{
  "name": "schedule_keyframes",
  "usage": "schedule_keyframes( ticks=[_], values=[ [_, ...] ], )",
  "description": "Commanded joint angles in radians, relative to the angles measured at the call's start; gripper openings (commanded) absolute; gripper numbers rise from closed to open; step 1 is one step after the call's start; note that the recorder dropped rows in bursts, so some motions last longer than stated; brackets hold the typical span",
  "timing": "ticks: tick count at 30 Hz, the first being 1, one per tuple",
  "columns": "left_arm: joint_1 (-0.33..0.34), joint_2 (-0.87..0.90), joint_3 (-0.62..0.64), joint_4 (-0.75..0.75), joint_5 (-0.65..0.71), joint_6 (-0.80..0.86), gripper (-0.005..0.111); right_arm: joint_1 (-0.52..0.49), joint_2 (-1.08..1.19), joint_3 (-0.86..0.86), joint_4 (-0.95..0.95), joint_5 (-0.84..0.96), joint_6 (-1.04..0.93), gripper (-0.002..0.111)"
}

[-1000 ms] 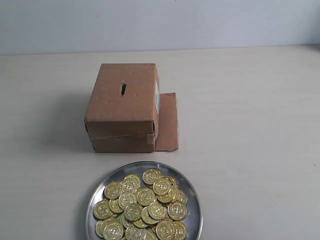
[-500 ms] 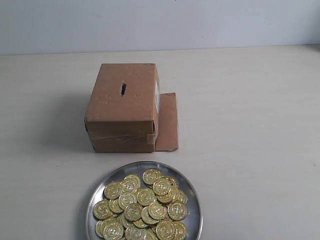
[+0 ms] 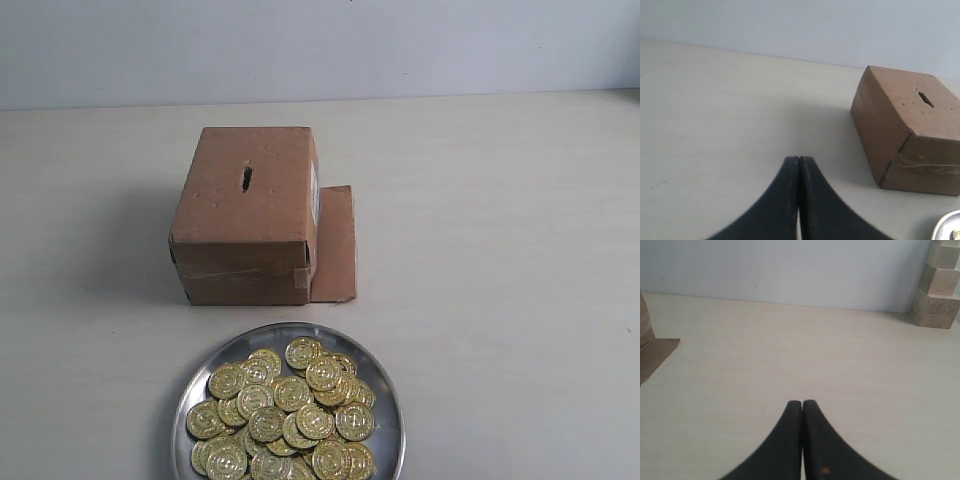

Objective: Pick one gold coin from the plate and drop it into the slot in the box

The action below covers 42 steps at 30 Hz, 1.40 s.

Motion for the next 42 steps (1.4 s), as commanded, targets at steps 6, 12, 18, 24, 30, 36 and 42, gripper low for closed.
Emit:
schedule_keyframes(
  ticks=[6,12,18,24,30,36,42],
  values=[
    [-0.003,-0.005,-0.003,-0.154,-0.054,-0.131,0.000,-0.006,-0.006,0.004,0.004,-0.030,0.000,0.000],
    [-0.003,-0.005,-0.003,-0.189,-0.057,-0.152,0.000,-0.006,-0.006,0.004,0.006,-0.127,0.000,0.000],
    [-0.003,-0.005,-0.003,-0.183,-0.175,-0.125,0.000,-0.006,-0.006,0.004,0.026,-0.270,0.000,0.000],
    [-0.003,-0.005,-0.003,-0.183,-0.259,-0.125,0.000,-0.006,-0.006,0.004,0.022,-0.303,0.000,0.000],
    [-0.003,-0.005,-0.003,-0.218,-0.316,-0.162,0.000,-0.006,-0.006,0.004,0.067,-0.387,0.090,0.000],
    [-0.007,-0.005,-0.069,-0.219,-0.234,-0.156,0.000,0.002,-0.006,-0.046,0.114,-0.577,0.638,0.000],
    [-0.007,0.049,-0.130,-0.355,-0.166,-0.084,0.000,0.082,0.107,-0.340,-0.996,-0.693,1.528,0.000]
  ],
)
